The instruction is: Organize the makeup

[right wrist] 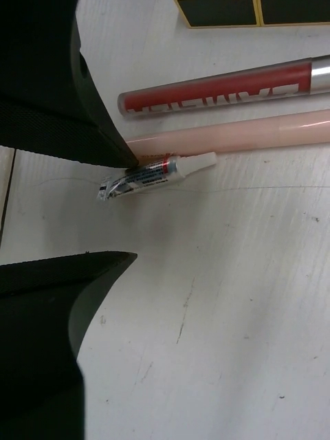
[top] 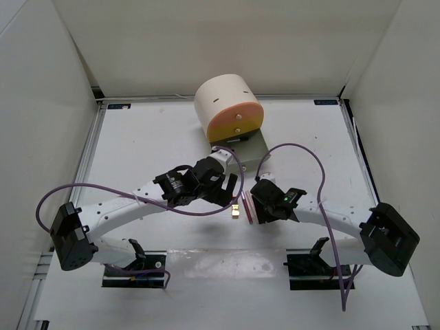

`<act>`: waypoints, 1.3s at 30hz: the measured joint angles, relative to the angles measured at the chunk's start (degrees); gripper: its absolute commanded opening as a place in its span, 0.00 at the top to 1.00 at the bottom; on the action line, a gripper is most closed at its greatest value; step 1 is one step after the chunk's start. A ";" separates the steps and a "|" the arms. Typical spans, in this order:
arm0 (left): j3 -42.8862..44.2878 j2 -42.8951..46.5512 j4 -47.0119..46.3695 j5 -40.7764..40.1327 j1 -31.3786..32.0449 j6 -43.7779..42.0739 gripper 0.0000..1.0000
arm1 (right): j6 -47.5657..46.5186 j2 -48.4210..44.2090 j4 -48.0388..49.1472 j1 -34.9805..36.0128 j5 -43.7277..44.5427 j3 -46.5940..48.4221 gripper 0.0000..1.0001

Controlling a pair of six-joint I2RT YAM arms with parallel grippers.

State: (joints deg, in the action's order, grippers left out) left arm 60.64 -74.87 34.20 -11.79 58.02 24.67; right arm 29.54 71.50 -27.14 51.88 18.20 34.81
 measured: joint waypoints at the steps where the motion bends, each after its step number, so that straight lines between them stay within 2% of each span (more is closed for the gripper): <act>1: -0.11 0.00 0.35 -0.04 0.02 0.70 0.02 | 0.00 0.55 0.37 0.00 0.02 -0.02 0.51; 3: -0.15 0.02 0.59 -0.26 0.13 1.57 0.02 | -0.20 1.60 1.07 0.00 0.04 -0.04 0.60; 4: -0.15 0.07 0.66 -0.44 0.22 1.92 0.02 | -0.15 2.08 1.46 0.00 0.04 -0.07 0.68; 7: -0.15 0.31 1.09 -0.90 0.24 2.56 0.02 | 0.07 2.71 2.86 0.00 -0.02 -0.09 0.76; 8: -0.15 0.37 1.40 -1.07 0.24 2.69 0.02 | 0.07 2.78 3.21 0.00 -0.13 -0.09 0.85; 11: -0.15 0.42 1.95 -1.33 0.24 2.97 0.02 | 0.22 2.67 3.76 0.00 -0.37 -0.09 0.93; 16: -0.46 0.44 2.69 -1.22 0.26 3.02 0.02 | 0.02 -0.46 2.29 -0.11 1.16 0.57 0.94; 21: -3.10 0.52 2.05 0.13 0.24 3.02 0.02 | -3.10 -4.63 0.59 -2.97 4.24 9.38 0.91; 25: -3.93 -0.09 0.46 2.40 0.28 3.45 0.02 | -7.48 -3.63 6.82 -7.26 3.67 16.72 0.91; 28: -4.04 -1.09 -1.75 4.55 0.35 4.13 0.02 | -10.27 1.42 13.49 -10.40 2.32 21.64 0.91; 29: -4.04 -1.53 -2.40 5.05 0.39 4.39 0.02 | -10.80 3.48 15.28 -11.13 1.81 22.86 0.90; 32: -4.04 -3.10 -3.67 5.40 0.87 5.44 0.02 | -12.04 11.02 18.14 -13.18 0.09 26.75 0.57; 34: -4.04 -4.39 -4.02 5.33 1.51 6.14 0.02 | -12.35 14.88 18.49 -13.86 -0.39 28.61 0.29; 39: -4.00 -8.52 -4.94 4.74 3.67 7.67 0.02 | -13.00 14.25 17.90 -13.88 -0.37 28.24 0.17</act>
State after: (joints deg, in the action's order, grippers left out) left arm 56.64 -83.40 29.26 -7.05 61.69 32.34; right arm 16.53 85.76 -9.23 38.00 17.82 63.05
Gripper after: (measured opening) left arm 0.976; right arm 0.801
